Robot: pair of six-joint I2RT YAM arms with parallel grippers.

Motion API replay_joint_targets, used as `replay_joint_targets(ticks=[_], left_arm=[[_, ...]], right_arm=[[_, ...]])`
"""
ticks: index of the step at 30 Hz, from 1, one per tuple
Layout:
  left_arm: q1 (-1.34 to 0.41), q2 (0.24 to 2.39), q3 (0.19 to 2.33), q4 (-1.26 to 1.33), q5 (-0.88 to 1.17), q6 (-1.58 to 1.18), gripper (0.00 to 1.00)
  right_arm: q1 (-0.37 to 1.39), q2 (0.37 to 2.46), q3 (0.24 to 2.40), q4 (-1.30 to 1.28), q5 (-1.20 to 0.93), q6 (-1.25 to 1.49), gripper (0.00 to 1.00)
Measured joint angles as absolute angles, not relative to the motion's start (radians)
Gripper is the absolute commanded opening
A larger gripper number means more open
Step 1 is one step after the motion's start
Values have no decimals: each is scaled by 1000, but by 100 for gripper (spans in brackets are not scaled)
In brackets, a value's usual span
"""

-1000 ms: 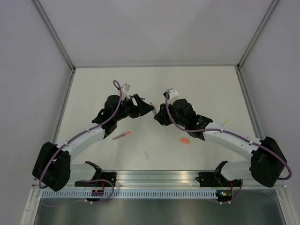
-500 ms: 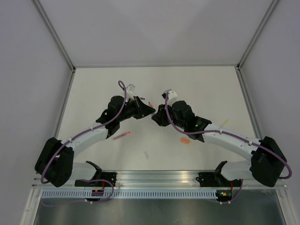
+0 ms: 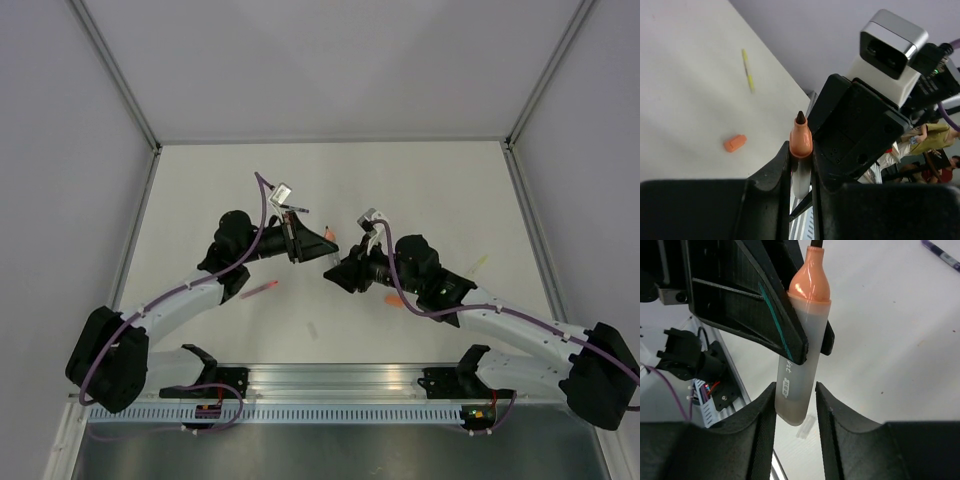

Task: Insert the pens into the pen caps

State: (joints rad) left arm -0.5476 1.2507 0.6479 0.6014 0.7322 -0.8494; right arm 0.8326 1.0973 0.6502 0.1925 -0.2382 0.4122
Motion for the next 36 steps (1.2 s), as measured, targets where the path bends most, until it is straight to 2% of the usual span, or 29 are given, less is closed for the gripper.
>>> replay_joint_targets(ticks=[5,13,15,19,25,36], left_arm=[[-548,1184,627,649,786,-850,2],[-547,1137,608,717,841,-863,2],[-546,1137,608,724,851,-864,2],[-546,1136,608,727,864,-865,2],[-547,1119,608,704,879,-864,2],[-547,1102,609,634,910,-843,2]], right_arm=[[838,1031,610,263,-323,442,30],[839,987,584,329,-384,480,29],[839,987,584,331,-392,484,31],[839,983,584,324,-396,482,41],[839,959,584,292,-391,460,48],[839,956,584,300,-430,460,42]])
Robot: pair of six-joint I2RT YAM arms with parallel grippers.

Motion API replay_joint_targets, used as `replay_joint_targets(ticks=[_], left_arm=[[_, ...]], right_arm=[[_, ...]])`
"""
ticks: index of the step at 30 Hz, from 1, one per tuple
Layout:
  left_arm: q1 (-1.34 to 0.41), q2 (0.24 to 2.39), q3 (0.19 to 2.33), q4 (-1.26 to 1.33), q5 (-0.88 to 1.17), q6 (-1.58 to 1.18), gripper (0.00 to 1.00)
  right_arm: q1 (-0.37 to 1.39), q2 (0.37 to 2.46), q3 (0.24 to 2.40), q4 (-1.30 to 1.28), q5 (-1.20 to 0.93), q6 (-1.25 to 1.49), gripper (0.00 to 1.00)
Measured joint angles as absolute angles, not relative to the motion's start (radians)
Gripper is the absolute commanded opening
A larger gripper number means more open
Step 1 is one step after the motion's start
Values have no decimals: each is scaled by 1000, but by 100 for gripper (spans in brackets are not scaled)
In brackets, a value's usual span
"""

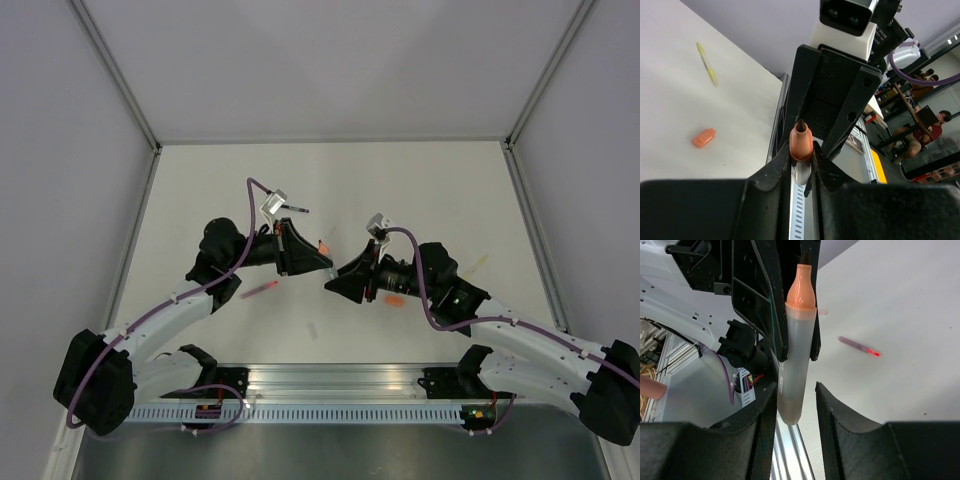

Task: Insert the pens into the pen caps

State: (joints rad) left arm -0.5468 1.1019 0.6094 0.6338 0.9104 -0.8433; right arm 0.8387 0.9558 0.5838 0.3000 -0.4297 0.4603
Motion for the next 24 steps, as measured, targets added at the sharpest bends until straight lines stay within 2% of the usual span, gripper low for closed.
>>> replay_joint_targets(ticks=[2,4,8,11,16,20,24], left_arm=[[-547,1102,609,624,920,-839,2],[-547,1102,609,618,923,-834,2],[-546,1102,609,613,925,-820,2],[-545,1097,609,617,926,-806,4],[-540,1096,608,645,926,-809,31],[-541,1100,601,678,926,-830,37],[-541,1102,594,692,922,-833,36]], right_arm=[[839,967,584,308,-445,465,43],[839,978,584,316,-453,467,35],[839,990,584,334,-474,483,18],[836,1007,584,354,-488,514,0],[834,1032,584,401,-499,540,0],[836,1064,590,438,-503,544,0],[836,1084,592,464,-505,550,0]])
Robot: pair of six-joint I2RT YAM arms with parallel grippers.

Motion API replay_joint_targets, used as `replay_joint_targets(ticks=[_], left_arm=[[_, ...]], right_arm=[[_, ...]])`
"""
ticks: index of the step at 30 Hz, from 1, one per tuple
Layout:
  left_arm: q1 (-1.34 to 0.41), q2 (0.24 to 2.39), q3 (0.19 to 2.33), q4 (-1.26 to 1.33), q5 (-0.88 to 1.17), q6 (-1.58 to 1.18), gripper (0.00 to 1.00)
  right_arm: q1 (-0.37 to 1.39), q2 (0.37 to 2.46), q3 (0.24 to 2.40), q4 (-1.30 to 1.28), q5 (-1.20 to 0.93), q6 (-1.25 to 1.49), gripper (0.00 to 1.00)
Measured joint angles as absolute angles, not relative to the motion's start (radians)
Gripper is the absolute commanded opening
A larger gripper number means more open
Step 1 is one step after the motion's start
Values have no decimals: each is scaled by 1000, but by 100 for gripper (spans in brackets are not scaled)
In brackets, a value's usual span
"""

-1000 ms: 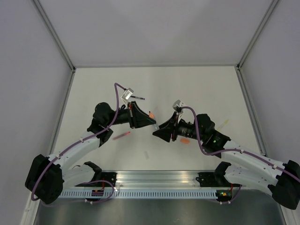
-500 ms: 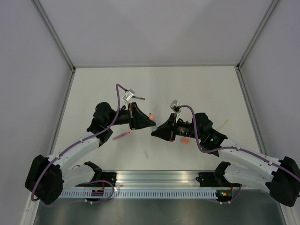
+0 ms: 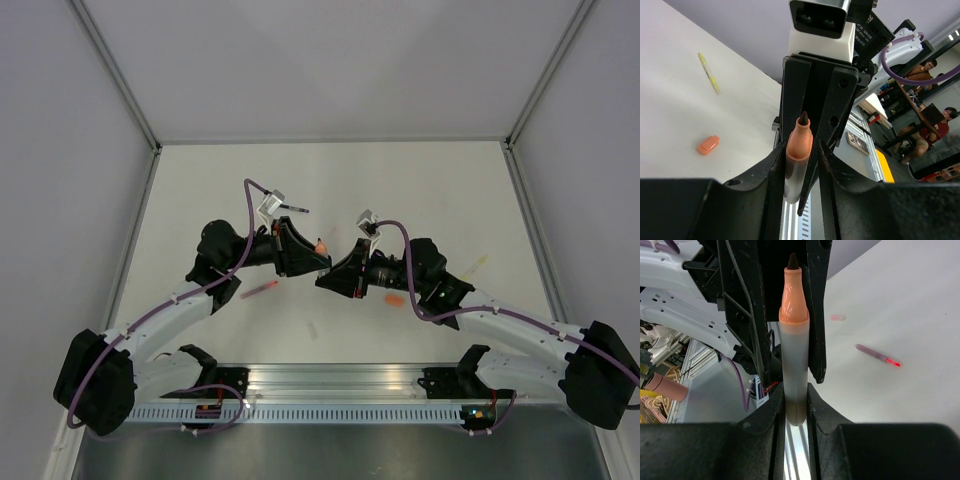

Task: Insert the pens into the pen caps

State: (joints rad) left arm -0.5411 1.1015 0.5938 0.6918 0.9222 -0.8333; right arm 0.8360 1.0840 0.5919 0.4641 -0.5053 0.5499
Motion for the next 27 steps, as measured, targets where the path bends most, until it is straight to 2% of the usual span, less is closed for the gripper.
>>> replay_joint_targets(ticks=[7,10,13,14,15,16,17,20,23,27], left_arm=[[-542,1103,584,704,921,-833,34],[-545,1103,580,709,917,-833,26],[-545,1103,575,717,916,-828,12],[-545,1103,574,723,917,-826,7],[-545,1103,572,731,917,-826,2],[-545,1103,572,738,917,-826,2],[-545,1103,571,744,916,-827,2],[-545,1103,570,750,913,-836,2],[-546,1099,572,719,902,-836,2],[-545,1077,595,565,823,-786,2]], right_arm=[[836,1089,601,474,-498,552,0],[836,1091,607,479,-496,554,0],[836,1093,607,481,-499,569,0],[836,1093,607,483,-500,573,3],[836,1093,607,486,-500,577,12],[836,1094,607,488,-500,579,18],[836,1094,607,491,-500,580,33],[836,1094,607,492,-496,574,55],[835,1083,589,467,-483,547,66],[836,1026,539,317,-393,511,68]])
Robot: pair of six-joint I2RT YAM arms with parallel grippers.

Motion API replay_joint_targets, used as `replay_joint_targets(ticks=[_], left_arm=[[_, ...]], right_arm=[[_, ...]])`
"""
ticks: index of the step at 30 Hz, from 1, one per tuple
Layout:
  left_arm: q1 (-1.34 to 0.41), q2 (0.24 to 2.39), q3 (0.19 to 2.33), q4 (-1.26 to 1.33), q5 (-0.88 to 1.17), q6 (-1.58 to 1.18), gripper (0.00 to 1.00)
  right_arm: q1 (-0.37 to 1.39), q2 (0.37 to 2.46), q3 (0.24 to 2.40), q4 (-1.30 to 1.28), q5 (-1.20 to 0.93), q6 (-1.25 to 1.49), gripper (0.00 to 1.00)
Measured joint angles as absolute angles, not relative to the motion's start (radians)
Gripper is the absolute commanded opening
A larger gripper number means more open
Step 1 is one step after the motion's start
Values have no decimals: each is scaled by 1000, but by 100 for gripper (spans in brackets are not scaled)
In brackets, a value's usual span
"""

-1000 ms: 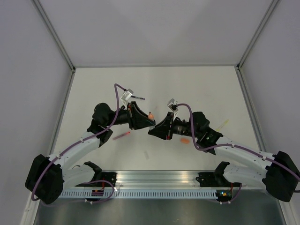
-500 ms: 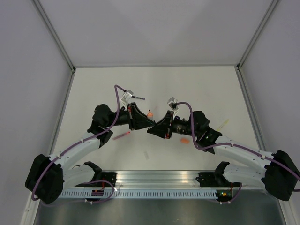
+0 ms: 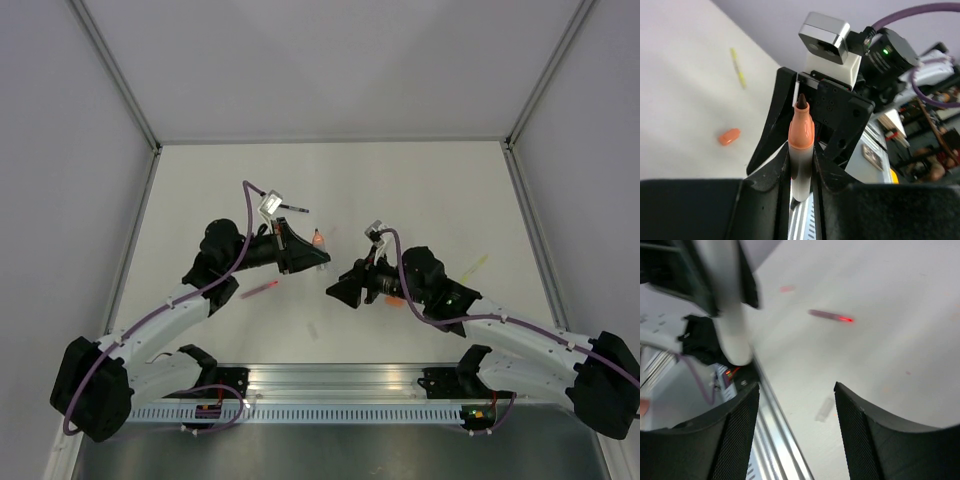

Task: Insert the pens into the pen caps

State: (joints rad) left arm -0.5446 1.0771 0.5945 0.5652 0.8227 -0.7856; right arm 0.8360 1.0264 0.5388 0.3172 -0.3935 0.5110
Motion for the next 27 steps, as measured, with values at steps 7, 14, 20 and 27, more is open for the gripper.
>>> replay_joint_targets(ticks=[7,14,20,27], left_arm=[[-544,1003,607,273,580,-673,2],[-543,890,522,159,427,-589,2],[-543,806,421,146,346,-578,2],[-541,617,379,143,253,-579,2]], right_arm=[[836,1018,536,-94,124,716,68],[831,1161,661,-326,312,579,73],[807,1358,942,-475,254,294,73],[734,1475,1115,-655,97,-110,73]])
